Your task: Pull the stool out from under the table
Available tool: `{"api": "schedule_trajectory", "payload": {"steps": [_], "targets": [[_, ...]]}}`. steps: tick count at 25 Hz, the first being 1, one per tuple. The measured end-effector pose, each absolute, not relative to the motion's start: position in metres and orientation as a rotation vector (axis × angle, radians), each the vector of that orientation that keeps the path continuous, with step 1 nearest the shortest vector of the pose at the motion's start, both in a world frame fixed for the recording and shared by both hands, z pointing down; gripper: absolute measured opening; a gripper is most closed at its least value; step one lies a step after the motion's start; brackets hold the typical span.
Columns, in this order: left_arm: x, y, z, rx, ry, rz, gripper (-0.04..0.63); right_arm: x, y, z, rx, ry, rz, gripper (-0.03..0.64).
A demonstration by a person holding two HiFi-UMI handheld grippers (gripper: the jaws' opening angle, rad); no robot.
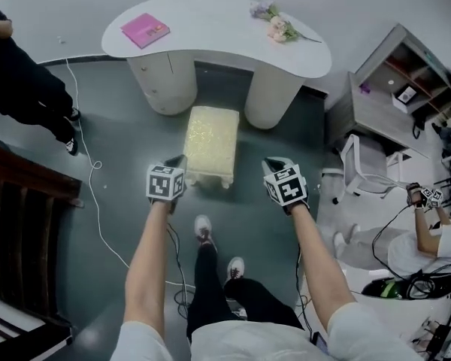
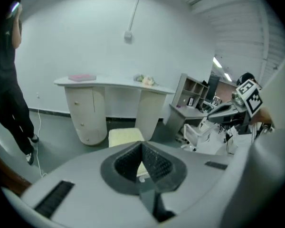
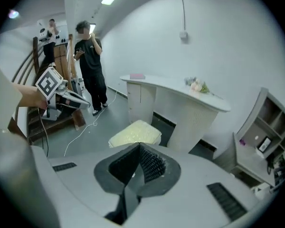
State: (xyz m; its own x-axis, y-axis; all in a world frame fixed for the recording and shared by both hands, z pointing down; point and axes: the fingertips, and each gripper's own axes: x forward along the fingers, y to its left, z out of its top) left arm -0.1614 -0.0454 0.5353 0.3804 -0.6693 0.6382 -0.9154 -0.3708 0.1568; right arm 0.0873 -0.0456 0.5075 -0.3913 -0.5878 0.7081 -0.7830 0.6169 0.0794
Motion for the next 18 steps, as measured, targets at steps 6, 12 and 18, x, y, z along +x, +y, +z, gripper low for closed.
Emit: {"api": "schedule_trajectory", "payload": {"steps": [6, 12, 18], "targets": [[-0.144, -0.022, 0.401, 2.363, -1.471, 0.505, 0.018, 0.087, -0.03, 0.368, 1.157, -2.26, 0.129, 0.015], [-0.138, 0.015, 0.289, 2.56, -1.59, 0.51, 0.018, 0.082, -0.007, 0.251, 1.169, -2.379, -0.126, 0.015], [-0.14, 0.052, 0.202, 2.711, -1.737, 0.57, 0.018, 0.068, 0.032, 0.17, 1.172, -2.494, -0.28, 0.015]]}}
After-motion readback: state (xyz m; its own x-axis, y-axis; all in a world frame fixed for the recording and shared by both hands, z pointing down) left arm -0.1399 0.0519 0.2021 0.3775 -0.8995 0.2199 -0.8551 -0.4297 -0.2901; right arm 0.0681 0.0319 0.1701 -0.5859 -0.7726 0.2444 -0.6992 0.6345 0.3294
